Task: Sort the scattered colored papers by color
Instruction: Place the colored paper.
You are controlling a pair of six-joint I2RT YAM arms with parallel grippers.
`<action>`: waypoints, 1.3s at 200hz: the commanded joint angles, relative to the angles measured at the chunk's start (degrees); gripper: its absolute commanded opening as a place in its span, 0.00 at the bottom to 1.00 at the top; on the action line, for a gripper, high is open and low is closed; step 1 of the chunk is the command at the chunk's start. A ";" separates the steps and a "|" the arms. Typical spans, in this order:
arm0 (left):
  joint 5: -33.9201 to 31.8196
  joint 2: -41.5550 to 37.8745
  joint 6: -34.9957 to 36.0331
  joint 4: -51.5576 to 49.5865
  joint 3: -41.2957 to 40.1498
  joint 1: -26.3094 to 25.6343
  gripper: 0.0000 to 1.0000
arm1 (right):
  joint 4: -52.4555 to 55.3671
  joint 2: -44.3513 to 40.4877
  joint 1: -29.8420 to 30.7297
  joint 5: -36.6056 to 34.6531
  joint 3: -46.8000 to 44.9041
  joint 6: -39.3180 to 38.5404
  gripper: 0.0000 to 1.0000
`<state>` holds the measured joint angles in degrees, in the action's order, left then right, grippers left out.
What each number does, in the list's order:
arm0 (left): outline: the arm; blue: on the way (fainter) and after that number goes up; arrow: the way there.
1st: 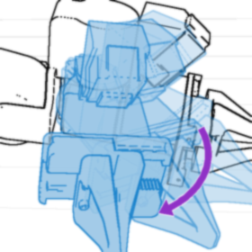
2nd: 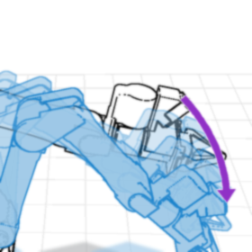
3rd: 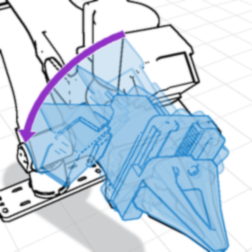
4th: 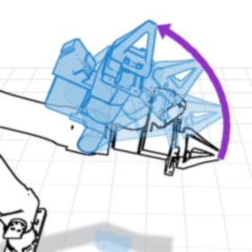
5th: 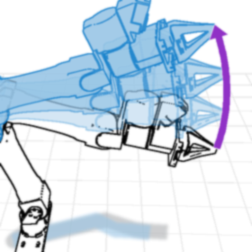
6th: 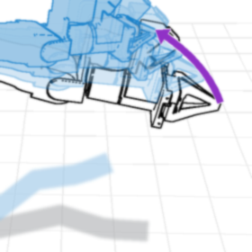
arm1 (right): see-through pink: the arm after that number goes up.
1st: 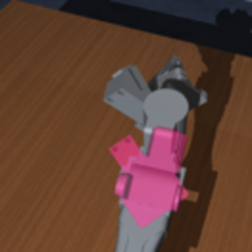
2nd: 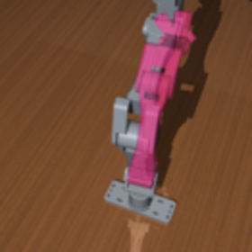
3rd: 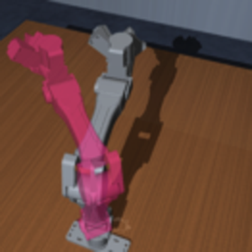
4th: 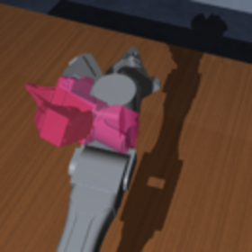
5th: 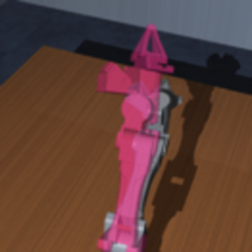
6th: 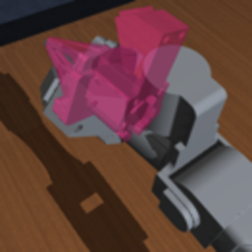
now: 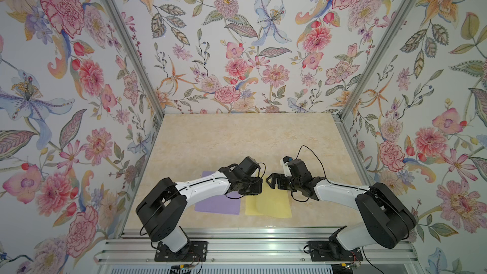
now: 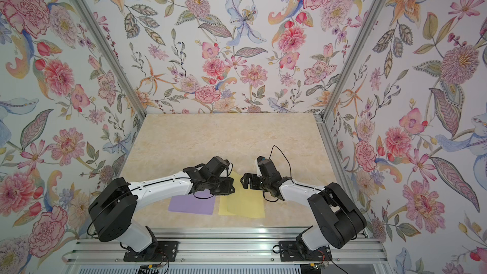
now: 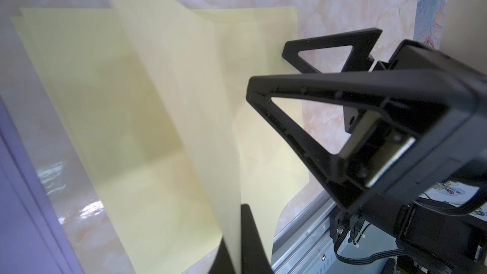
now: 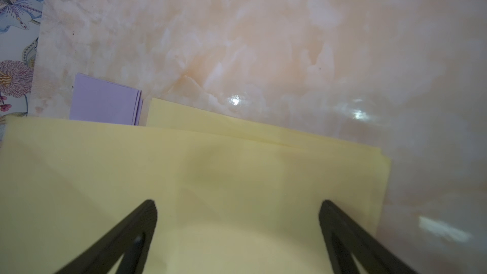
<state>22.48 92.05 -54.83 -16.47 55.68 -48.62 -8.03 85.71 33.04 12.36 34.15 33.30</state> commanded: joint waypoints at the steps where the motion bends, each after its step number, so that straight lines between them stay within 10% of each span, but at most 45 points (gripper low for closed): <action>1: 1.03 0.89 1.04 -0.93 1.45 0.85 0.00 | 1.55 2.11 0.62 -1.15 0.13 -0.03 1.00; 260: 1.57 -0.34 2.40 -2.58 4.04 1.51 0.00 | 2.41 2.71 1.06 -0.53 1.18 -0.10 1.00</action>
<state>23.77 92.05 -53.76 -17.96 58.28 -47.90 -8.40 86.59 33.69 11.53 34.85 33.30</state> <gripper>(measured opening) 0.042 0.997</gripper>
